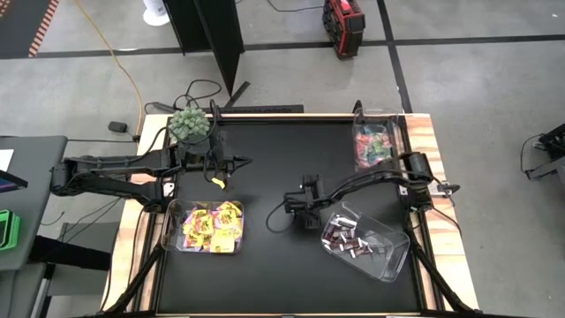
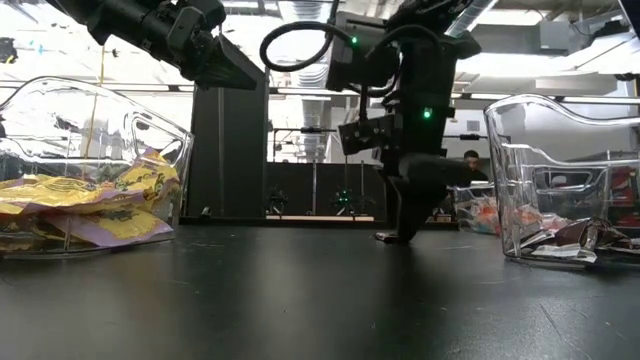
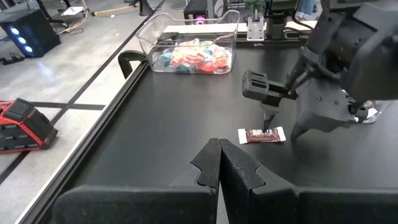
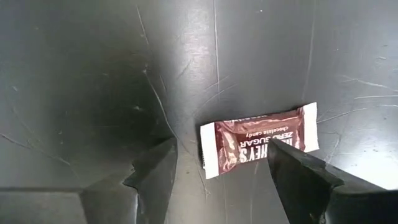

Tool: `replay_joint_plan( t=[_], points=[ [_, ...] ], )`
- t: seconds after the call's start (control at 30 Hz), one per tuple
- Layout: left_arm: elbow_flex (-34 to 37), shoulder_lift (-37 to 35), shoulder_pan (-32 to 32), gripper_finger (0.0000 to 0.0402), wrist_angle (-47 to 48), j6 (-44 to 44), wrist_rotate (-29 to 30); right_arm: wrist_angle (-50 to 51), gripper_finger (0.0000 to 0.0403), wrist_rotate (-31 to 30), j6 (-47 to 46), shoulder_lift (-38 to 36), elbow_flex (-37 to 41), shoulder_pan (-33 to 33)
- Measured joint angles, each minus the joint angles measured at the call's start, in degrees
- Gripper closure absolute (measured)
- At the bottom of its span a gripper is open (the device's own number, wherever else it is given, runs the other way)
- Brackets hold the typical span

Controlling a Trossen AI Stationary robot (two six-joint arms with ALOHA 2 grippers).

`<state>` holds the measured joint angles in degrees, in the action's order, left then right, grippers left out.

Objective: Sort candy
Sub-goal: Put the brown candy in the bottom right transparent container

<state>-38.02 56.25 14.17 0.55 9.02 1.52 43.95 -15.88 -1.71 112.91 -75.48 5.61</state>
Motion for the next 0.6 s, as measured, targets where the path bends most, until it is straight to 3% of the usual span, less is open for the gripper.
replay_joint_plan(
  t=[0.33,0.6],
  points=[
    [0.0,0.0,0.0,0.0400,0.0,0.0,0.0,-0.1,0.0153,-5.9,-0.8,1.5,-0.2,0.0],
    [0.0,0.0,0.0,0.0400,0.0,-0.1,0.0,-0.9,0.0254,-7.4,-0.9,1.8,-0.1,-0.5]
  ],
)
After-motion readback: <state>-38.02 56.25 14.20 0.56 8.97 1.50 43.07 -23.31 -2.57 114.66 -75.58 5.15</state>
